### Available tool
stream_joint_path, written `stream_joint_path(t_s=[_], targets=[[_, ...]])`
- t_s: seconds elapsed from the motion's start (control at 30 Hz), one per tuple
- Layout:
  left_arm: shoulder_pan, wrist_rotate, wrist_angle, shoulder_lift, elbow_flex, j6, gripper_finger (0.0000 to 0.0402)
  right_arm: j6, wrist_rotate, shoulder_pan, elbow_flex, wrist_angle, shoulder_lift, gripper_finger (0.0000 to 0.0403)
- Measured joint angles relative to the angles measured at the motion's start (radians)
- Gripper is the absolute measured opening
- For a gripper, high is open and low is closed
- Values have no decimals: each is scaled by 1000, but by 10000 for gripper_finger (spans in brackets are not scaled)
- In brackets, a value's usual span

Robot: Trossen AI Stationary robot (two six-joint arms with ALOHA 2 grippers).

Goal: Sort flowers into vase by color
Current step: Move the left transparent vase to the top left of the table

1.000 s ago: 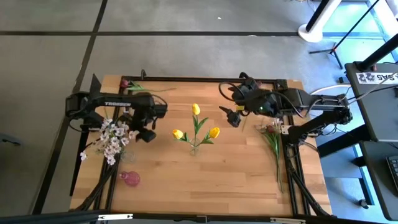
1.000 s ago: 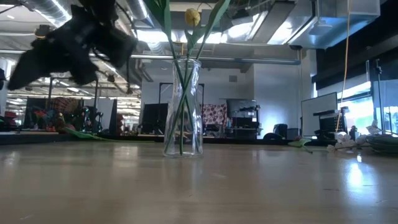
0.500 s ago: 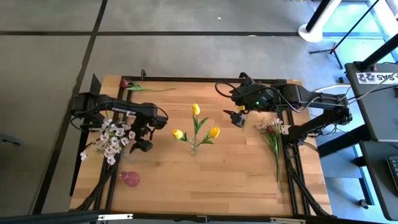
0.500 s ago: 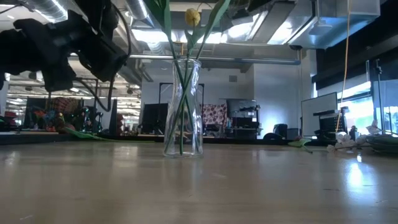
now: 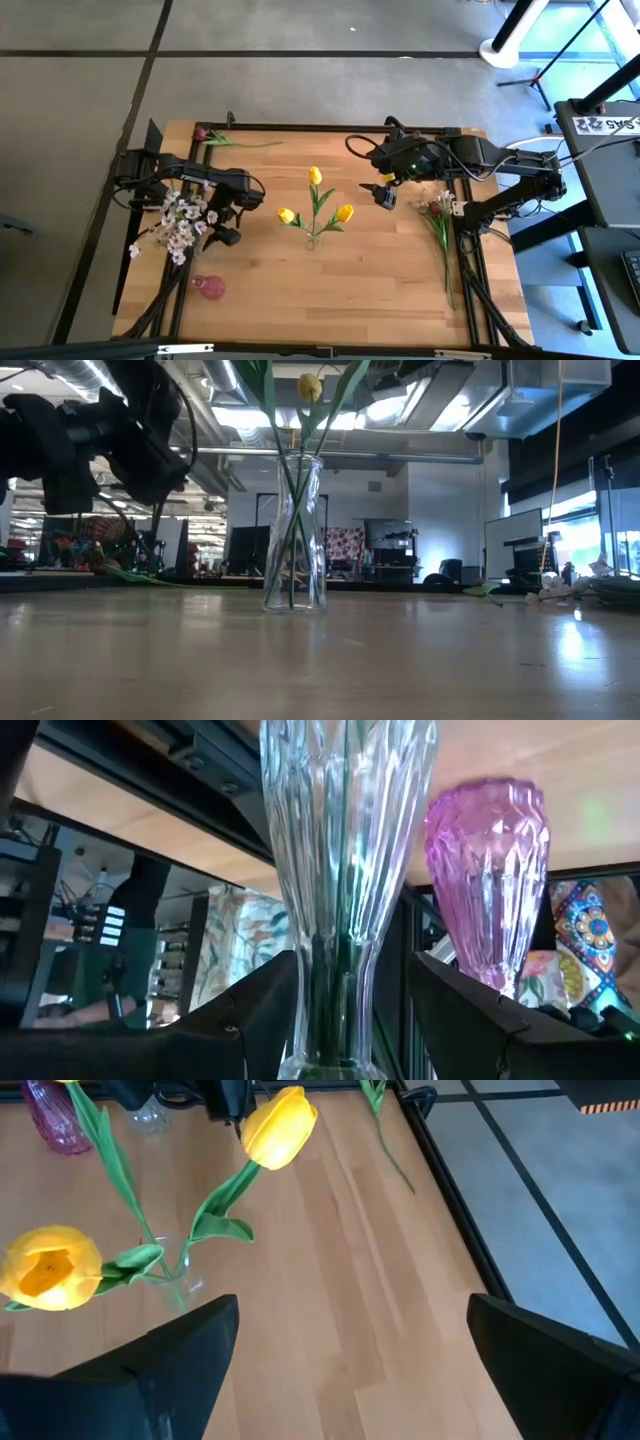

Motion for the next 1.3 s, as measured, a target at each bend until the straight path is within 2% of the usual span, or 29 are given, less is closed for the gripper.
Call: stream_joint_path(t_s=[0.3,0.67,0.83,0.9,1.03,1.3], targets=[[-24,21,0,-4,-5,33,186,19,6,0,0,-2,0,390],[-24,33,0,-4,-5,34,103,20,11,0,0,13,0,390],[-17,37,1,-4,13,33,99,-27,114,0,0,8,-1,390],[3,32,1,-4,42,26,105,-47,141,-4,0,0,-6,390],[78,-16,-1,22,107,17,106,-85,108,-42,0,4,-7,390],[285,-126,-41,206,239,148,107,-112,36,-129,0,13,-9,390]])
